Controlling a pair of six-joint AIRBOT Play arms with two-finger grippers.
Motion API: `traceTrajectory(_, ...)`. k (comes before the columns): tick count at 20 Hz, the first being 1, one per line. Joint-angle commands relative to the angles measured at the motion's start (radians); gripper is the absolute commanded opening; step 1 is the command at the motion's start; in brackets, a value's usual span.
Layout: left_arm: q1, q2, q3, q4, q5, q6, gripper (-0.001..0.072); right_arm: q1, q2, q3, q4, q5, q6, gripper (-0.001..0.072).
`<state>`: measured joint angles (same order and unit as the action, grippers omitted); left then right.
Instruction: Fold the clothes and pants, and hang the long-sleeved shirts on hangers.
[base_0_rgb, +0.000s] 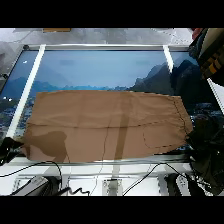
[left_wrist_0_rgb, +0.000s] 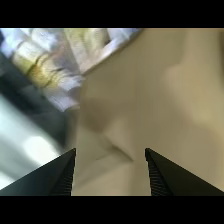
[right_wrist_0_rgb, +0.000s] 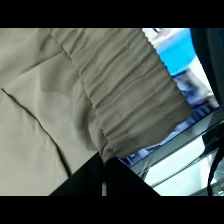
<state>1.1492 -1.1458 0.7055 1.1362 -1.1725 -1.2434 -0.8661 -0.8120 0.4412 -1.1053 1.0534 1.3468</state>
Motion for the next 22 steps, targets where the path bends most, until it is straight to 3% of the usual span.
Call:
traceTrajectory(1, -0.003, 0.003, 0.006, 0.078, -0.031, -0.013, 0.0463, 0.001, 0.001, 0.000, -0.002, 0.000, 0.000, 0.0027)
traceTrajectory(7, -0.002, 0.000, -0.061, 0.270, -0.021, -0.013, 0.0465, 0.000, 0.001, 0.000, -0.002, 0.001, 0.000, 0.0028)
traceTrajectory(12, -0.006, 0.000, -0.113, 0.186, 0.075, 0.006, 0.0458, 0.001, 0.001, 0.000, -0.002, 0.002, 0.000, 0.0027)
traceTrajectory(14, -0.009, 0.000, -0.117, 0.155, 0.109, 0.006, 0.0240, 0.001, 0.001, 0.000, -0.002, 0.002, 0.000, 0.0027)
traceTrajectory(17, -0.009, 0.001, -0.118, 0.066, 0.180, 0.021, 0.0186, 0.001, 0.001, 0.000, -0.001, 0.010, 0.000, 0.0027)
traceTrajectory(18, -0.009, 0.001, -0.118, 0.050, 0.179, 0.030, 0.0041, 0.001, 0.002, 0.001, -0.001, 0.017, 0.000, 0.0027)
traceTrajectory(22, -0.009, 0.030, -0.082, 0.002, 0.164, 0.034, 0.0014, 0.001, 0.008, 0.060, -0.019, 0.097, -0.002, 0.0027)
